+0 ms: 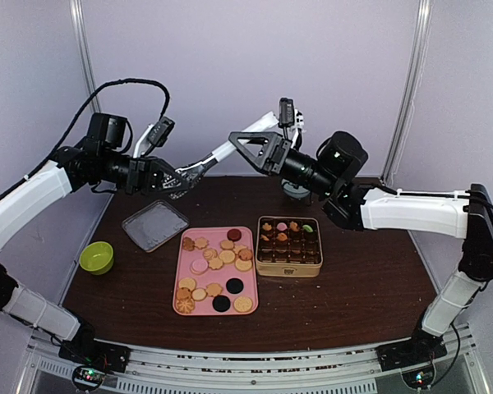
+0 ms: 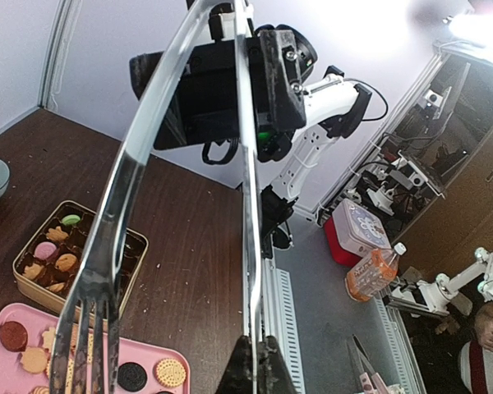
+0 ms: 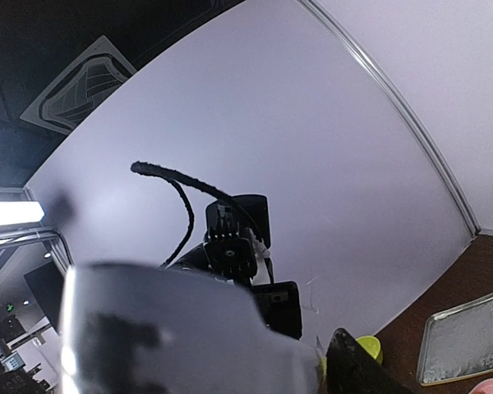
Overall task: Pack the cookies
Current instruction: Pass from the left arm to the right
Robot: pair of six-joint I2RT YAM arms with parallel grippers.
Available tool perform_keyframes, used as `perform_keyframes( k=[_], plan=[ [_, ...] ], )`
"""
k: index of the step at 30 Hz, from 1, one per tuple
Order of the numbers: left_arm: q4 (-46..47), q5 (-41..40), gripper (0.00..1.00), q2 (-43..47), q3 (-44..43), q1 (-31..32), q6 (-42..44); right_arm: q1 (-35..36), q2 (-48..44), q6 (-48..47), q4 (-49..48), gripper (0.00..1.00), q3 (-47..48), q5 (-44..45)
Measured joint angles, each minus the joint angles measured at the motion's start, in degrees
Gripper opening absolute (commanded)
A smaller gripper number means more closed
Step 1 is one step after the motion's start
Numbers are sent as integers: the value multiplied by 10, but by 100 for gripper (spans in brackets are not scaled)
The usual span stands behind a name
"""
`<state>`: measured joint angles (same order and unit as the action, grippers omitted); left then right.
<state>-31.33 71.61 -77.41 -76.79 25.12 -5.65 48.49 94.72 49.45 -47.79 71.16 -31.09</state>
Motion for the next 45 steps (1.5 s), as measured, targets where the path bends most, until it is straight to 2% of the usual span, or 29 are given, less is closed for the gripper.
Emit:
perform_keyframes(
  k=[7,17,24,34,38,45],
  plan=[
    [-28,3,0,0,0,0,37,-3,10,30,-20,55,7,-28],
    [-102,6,0,0,-6,1,107,-18,10,45,-7,54,7,-114],
    [-129,5,0,-2,-8,0,124,-22,10,39,15,46,9,-155],
    [-136,-1,0,-3,-10,-2,133,-23,-2,3,64,36,17,-153],
    [-138,-3,11,-8,-16,-2,144,-23,-18,-18,91,33,15,-142],
    [-180,-37,46,-18,-30,0,191,-22,-42,-56,150,29,2,-113]
  ],
)
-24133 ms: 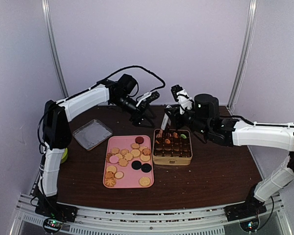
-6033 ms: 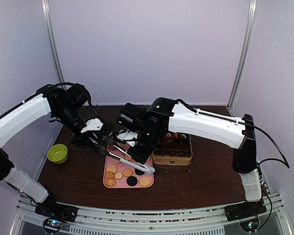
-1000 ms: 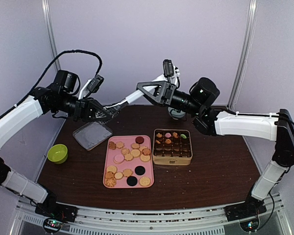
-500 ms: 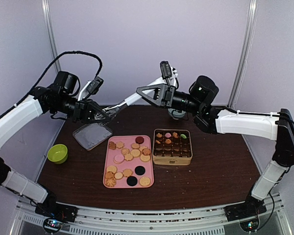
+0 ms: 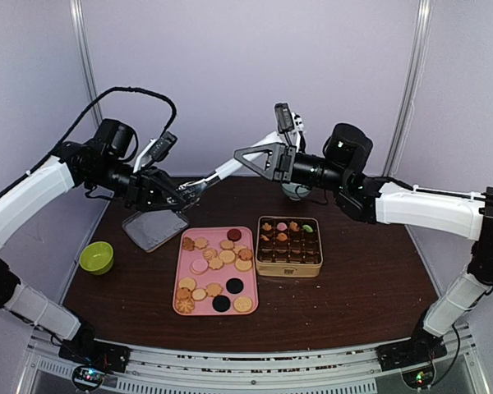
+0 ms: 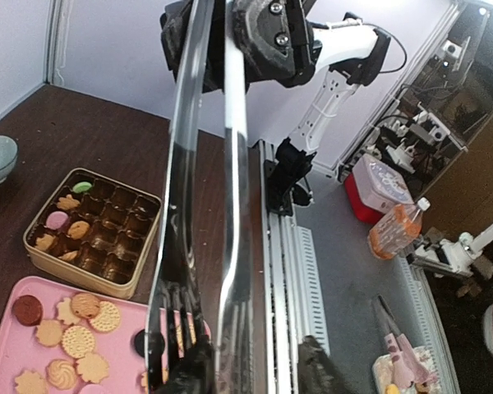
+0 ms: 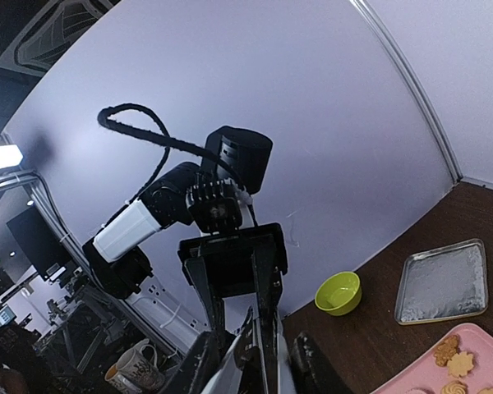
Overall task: Pack the cookies
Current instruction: Pass from the left arm to the right, then pick up the fake cookies from the plate.
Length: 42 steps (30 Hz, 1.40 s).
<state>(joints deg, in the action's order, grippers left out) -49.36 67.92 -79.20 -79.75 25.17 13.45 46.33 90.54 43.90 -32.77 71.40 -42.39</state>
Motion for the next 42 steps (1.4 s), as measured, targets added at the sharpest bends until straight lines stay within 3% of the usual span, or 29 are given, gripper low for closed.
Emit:
perform_keyframes(
  k=[4,13,17,22,26,42],
  plan=[
    [-48,-42,69,-10,-28,-23,36,11,-10,-45,57,30,-2,38],
    [-105,-248,79,13,-42,-126,114,82,-15,-158,207,30,-1,139],
    [-105,-350,97,60,-15,-151,127,119,-8,-200,250,30,5,197],
    [-79,-467,98,112,42,-161,124,158,37,-239,280,30,44,257],
    [-60,-512,98,127,76,-162,119,175,86,-263,306,30,87,294],
    [-30,-524,98,93,98,-176,102,176,200,-333,378,31,206,431]
  ],
)
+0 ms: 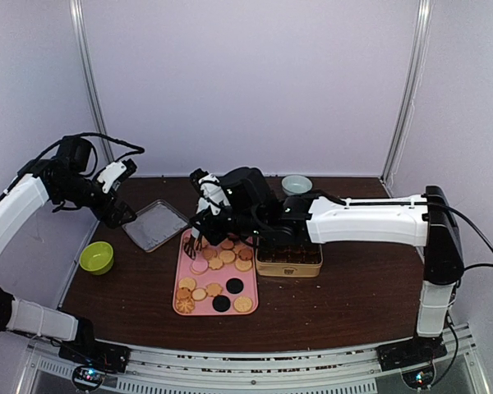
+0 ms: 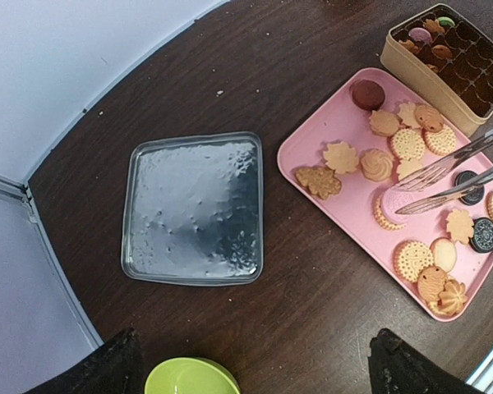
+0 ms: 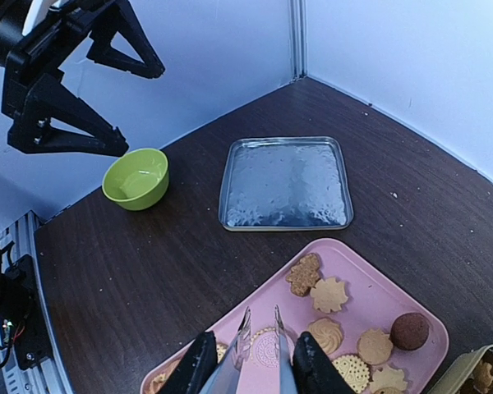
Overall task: Pack the cookies
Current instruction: Pick up the fake cookies from the plate.
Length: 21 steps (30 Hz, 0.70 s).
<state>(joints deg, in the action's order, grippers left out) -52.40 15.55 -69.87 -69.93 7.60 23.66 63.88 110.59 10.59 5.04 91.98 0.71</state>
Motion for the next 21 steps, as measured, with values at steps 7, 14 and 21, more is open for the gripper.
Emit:
perform_keyframes(
  k=[7,14,21],
  plan=[
    [6,1,98,0,3,-12,-11,2,19,-3,11,32,13,9],
    [14,8,98,0,3,-14,-17,23,21,-6,19,32,14,11],
    [14,18,98,0,3,-14,-17,66,21,-13,21,35,13,13]
  ],
)
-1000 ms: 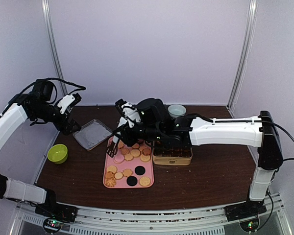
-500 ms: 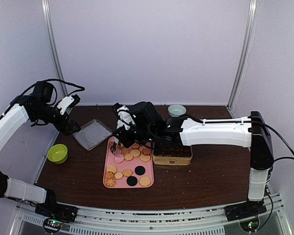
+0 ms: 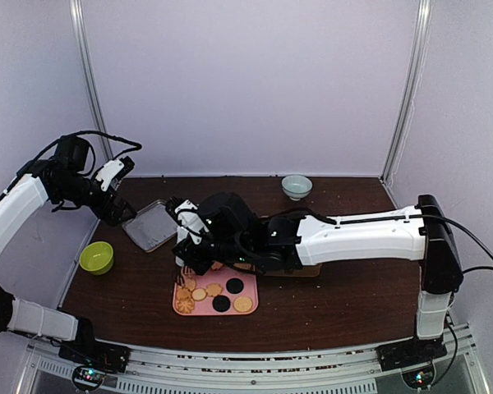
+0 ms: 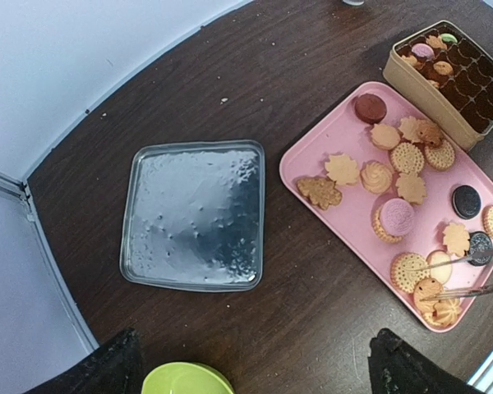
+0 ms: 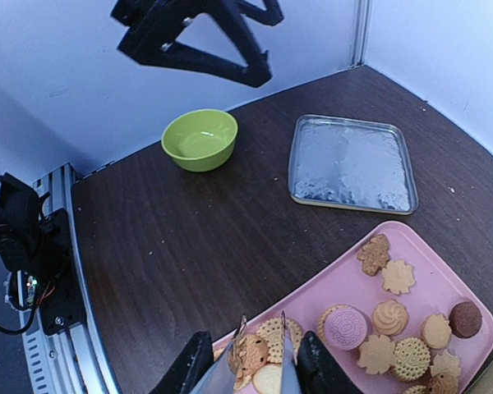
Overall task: Pack the cookies
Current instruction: Pick up the fake cookies from the plate.
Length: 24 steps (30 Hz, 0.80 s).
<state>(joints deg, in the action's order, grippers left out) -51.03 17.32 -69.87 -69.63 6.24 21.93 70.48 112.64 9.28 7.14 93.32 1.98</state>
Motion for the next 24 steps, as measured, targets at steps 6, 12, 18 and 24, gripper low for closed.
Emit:
perform_keyframes(
  k=[6,12,18,24],
  plan=[
    [0,9,98,0,0,0,0,19,0,0,0,38,-14,2],
    [0,14,98,0,0,0,0,19,0,-1,0,40,-17,14],
    [0,15,98,0,0,0,0,19,0,-1,-1,41,-17,15],
    [0,15,98,0,0,0,0,19,1,2,-3,41,-17,4]
  ],
)
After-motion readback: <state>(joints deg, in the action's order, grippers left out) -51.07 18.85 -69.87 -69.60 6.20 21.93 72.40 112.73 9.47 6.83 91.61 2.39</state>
